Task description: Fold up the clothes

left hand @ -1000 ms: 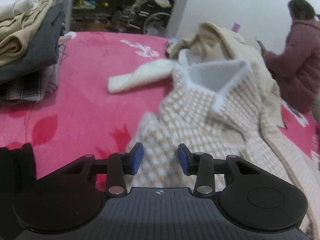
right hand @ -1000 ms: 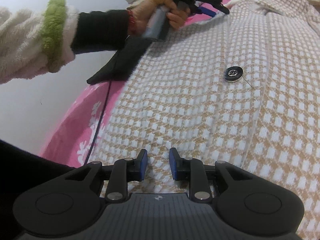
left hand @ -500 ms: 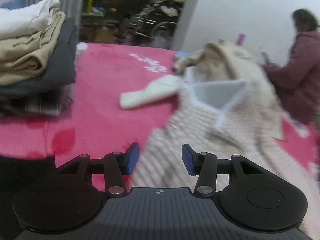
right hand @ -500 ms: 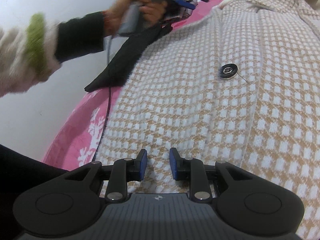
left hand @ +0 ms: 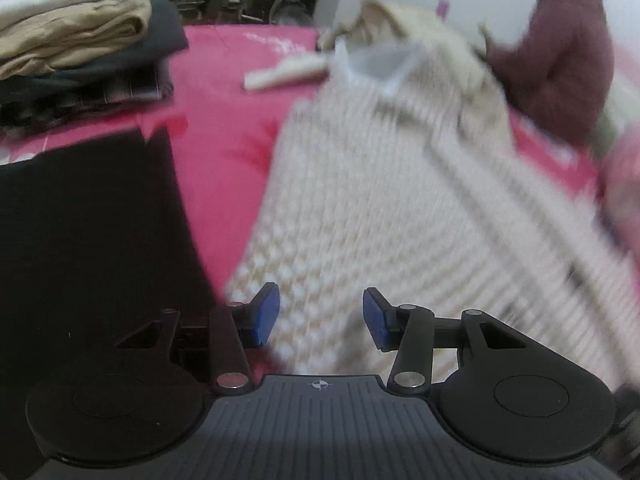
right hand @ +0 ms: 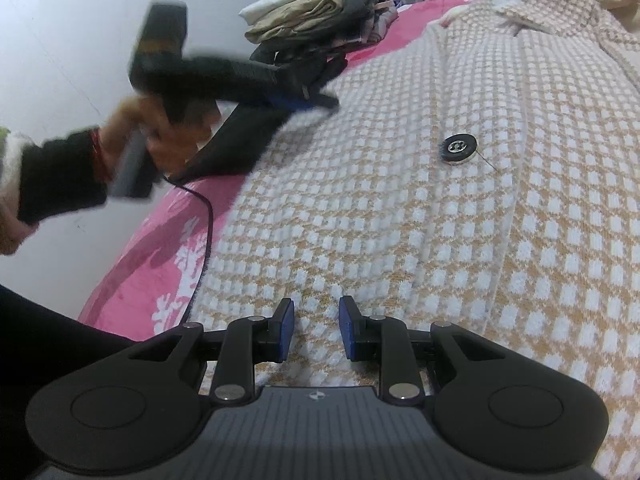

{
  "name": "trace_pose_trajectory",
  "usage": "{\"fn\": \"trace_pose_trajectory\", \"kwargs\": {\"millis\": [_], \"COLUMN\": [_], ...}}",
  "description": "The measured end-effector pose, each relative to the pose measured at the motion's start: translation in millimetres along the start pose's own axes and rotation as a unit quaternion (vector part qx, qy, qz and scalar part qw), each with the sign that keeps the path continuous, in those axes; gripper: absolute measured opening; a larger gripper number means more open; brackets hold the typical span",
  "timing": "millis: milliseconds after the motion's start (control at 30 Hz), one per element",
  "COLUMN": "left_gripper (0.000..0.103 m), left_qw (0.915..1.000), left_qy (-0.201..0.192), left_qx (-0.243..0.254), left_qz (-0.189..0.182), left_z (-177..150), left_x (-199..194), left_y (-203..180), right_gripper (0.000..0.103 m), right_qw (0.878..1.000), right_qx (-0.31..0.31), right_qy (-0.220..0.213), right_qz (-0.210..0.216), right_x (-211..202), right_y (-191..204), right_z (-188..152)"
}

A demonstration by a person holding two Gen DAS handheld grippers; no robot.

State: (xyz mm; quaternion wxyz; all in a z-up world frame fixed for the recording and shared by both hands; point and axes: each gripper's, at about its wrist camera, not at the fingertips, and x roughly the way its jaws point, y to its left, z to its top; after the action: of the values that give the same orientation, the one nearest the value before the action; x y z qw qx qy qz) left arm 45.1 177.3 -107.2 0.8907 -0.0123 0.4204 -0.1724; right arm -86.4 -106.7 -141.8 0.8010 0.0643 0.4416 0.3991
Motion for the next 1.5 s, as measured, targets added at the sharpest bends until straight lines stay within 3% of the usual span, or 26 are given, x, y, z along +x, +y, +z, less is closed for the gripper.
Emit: {"fn": "trace_pose_trajectory", "kwargs": {"millis": [133, 267, 333, 467, 567, 700, 800, 867, 967, 1167, 1333, 1500], "left_gripper": [0.046, 0.046, 0.047, 0.047, 0.047, 0.047, 0.047, 0.047, 0.050, 0.053, 0.056, 0.061], "left_qw": [0.9997, 0.9991, 0.9983, 0.9973, 0.9962, 0.9943, 0.9950, 0.9968, 0.9973, 0.9862, 0.9865, 0.9897], "left_qy": [-0.012, -0.039, -0.054, -0.058, -0.046, -0.039, -0.046, -0.051, -0.073, -0.130, -0.140, -0.138], "left_qx": [-0.011, 0.005, 0.020, 0.040, 0.062, 0.081, 0.069, 0.043, -0.002, -0.082, -0.056, -0.015], "left_qz": [0.017, 0.018, 0.011, -0.022, -0.039, -0.057, -0.057, -0.044, 0.007, 0.061, 0.064, 0.037], "left_z": [5.2, 14.8, 19.5, 24.2, 29.5, 45.3, 64.8, 80.6, 104.5, 144.0, 175.7, 199.6], "left_x": [-5.6, -26.9, -32.7, -22.9, -2.6, 19.7, 33.5, 46.7, 68.0, 99.2, 127.3, 159.3], "left_y": [-6.3, -19.4, -30.6, -64.4, -92.9, -122.8, -127.8, -121.8, -102.5, -49.0, -22.9, -16.0], "right_gripper": [0.027, 0.030, 0.038, 0.040, 0.040, 0.040, 0.040, 0.040, 0.040, 0.040, 0.043, 0.043], "right_qw": [1.000, 0.995, 0.989, 0.971, 0.959, 0.955, 0.956, 0.957, 0.963, 0.974, 0.958, 0.949], "right_qx": [0.002, 0.032, 0.047, 0.078, 0.113, 0.140, 0.157, 0.151, 0.109, 0.050, -0.079, -0.162], "right_qy": [0.009, -0.055, -0.087, -0.150, -0.174, -0.170, -0.168, -0.168, -0.168, -0.155, -0.152, -0.106], "right_qz": [-0.020, -0.080, -0.110, -0.169, -0.194, -0.197, -0.184, -0.180, -0.180, -0.156, -0.229, -0.247], "right_x": [-6.0, -53.7, -77.5, -124.7, -138.3, -136.8, -135.6, -139.0, -142.7, -113.2, -60.1, -5.1], "right_y": [6.8, -14.2, -24.7, -45.8, -66.8, -85.7, -98.4, -103.7, -109.7, -139.3, -158.9, -187.0], "right_z": [5.9, 13.7, 17.6, 24.9, 13.8, 6.3, 17.2, 33.1, 71.3, 165.4, 236.0, 295.4]}}
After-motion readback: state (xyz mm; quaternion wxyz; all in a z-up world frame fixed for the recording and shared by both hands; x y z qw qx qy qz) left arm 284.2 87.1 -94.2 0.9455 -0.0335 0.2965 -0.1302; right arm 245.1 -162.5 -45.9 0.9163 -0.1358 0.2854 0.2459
